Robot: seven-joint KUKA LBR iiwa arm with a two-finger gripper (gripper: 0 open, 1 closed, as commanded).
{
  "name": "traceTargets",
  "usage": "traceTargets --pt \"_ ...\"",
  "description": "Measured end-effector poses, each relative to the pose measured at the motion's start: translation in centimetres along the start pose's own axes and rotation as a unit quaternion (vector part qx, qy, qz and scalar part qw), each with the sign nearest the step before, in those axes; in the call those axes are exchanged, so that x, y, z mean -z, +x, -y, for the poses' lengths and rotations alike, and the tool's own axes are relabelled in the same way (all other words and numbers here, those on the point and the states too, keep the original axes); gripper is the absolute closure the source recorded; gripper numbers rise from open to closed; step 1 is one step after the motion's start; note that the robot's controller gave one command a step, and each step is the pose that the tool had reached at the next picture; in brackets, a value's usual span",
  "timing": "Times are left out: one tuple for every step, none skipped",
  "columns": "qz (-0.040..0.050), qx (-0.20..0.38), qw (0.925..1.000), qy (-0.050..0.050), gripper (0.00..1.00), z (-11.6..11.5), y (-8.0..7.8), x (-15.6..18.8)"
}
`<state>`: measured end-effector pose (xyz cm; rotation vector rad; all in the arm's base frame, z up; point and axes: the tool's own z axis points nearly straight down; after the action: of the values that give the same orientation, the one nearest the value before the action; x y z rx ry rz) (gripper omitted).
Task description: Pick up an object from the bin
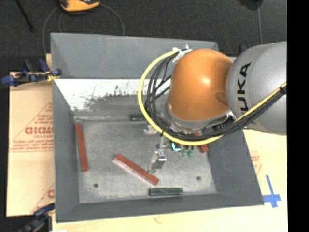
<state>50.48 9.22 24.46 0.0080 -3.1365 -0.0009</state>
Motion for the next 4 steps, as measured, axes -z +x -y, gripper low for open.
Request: traceTargets --pt "0.004 -0.001 1.0 -0.001 0.0 0.0 -0.1 0.4" --pt "0.0079 -0.026 0.9996 -0.001 0.0 0.1 0.1 -3.2" --pt "0.0061 -0.058 0.9983 -0.001 0.0 1.3 -0.1 -9.3" --pt "0.0045 -0.036 0.9993 0.0 0.0 1.3 1.6 -14.3"
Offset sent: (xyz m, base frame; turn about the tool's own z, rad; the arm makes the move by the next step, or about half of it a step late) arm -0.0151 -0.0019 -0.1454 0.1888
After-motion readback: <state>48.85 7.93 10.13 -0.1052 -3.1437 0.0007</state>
